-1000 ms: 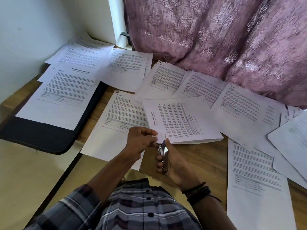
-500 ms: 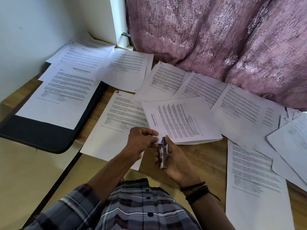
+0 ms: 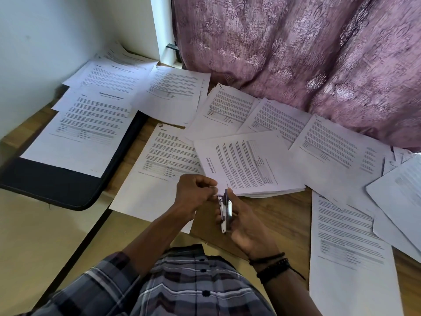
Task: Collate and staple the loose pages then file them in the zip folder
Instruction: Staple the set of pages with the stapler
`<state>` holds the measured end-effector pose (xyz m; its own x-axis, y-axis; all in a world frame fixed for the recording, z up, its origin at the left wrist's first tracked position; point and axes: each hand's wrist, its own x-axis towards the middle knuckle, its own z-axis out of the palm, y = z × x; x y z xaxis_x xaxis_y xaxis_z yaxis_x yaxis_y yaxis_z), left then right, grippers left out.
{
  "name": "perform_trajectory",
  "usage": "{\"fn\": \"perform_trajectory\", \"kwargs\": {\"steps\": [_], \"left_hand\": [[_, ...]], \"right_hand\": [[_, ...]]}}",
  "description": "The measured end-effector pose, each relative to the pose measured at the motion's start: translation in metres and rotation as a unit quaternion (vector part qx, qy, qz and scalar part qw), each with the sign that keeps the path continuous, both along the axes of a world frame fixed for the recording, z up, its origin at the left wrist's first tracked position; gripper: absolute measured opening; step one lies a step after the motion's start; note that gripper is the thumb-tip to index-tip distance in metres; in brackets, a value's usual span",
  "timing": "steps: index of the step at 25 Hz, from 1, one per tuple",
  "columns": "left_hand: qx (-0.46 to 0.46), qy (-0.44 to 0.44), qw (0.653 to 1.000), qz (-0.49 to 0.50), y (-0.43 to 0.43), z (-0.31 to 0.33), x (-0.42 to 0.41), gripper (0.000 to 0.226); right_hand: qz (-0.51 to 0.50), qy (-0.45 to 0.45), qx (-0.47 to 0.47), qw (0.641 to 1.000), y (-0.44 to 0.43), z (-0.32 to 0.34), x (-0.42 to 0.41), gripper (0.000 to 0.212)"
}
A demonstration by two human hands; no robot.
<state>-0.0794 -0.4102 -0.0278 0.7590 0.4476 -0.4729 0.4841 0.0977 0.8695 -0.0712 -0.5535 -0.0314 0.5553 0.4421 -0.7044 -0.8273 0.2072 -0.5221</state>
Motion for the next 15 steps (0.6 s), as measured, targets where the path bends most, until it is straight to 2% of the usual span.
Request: {"fn": "perform_trajectory", "kwargs": {"steps": [4, 6, 12, 15], "left_hand": [[0.104, -0.032, 0.993, -0.044, -0.007, 0.0, -0.004, 0.015], [0.122, -0.04, 0.99, -0.054, -0.01, 0.0, -0.005, 0.016], [0.072, -0.038, 0.996, -0.033, -0.009, 0.001, -0.007, 0.019], [0.04, -0.042, 0.998, -0.027, -0.008, 0.001, -0.008, 0.024]], "right_hand": [[-0.002, -0.003, 0.023, 1.0, 0.004, 0.004, 0.005, 0.033], [-0.013, 0.0, 0.033, 0.999, 0.006, 0.007, 0.008, 0.032], [-0.038, 0.014, 0.031, 0.999, 0.01, -0.004, 0.012, 0.045], [-0.041, 0.041, 0.031, 0.998, 0.011, 0.001, 0.014, 0.031]]}}
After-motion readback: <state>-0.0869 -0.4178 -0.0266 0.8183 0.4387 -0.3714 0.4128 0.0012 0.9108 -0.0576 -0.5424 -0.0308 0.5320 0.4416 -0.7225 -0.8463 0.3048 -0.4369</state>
